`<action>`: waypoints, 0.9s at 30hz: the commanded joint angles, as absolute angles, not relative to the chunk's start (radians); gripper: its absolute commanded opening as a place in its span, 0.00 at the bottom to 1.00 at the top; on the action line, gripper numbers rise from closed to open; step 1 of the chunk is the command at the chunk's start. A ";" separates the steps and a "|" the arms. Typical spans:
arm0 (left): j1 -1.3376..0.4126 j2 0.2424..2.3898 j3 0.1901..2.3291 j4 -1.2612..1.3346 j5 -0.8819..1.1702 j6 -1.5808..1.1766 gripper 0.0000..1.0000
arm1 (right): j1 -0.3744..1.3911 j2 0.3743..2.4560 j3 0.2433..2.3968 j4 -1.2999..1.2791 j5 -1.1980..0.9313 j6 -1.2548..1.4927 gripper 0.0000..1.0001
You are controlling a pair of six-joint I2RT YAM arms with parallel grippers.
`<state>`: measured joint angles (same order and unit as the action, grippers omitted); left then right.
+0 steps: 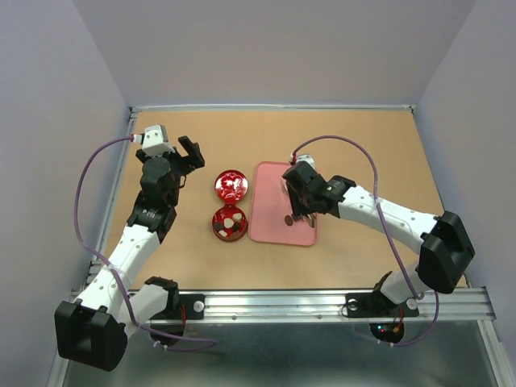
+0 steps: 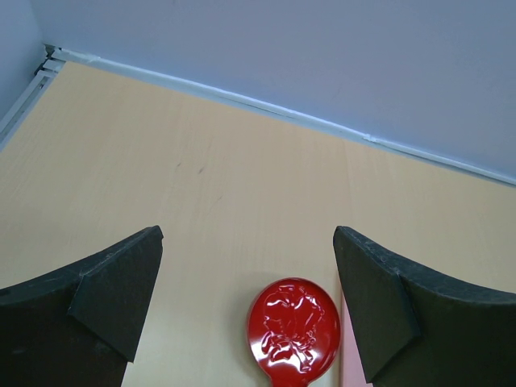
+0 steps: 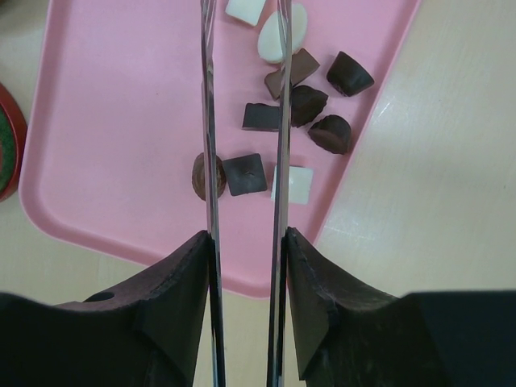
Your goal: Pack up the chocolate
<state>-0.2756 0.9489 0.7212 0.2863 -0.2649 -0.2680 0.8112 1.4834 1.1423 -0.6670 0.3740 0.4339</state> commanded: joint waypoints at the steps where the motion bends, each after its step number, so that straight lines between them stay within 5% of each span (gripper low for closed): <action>1: -0.282 0.931 0.770 0.318 -0.279 -0.262 0.99 | 0.807 1.485 1.167 -0.653 0.357 0.436 0.45; 9: -0.282 0.930 0.769 0.318 -0.278 -0.262 0.99 | 0.807 1.486 1.160 -0.653 0.348 0.428 0.22; 27: -0.282 0.936 0.776 0.318 -0.276 -0.267 0.99 | 0.920 1.316 1.192 -0.542 0.034 0.304 0.19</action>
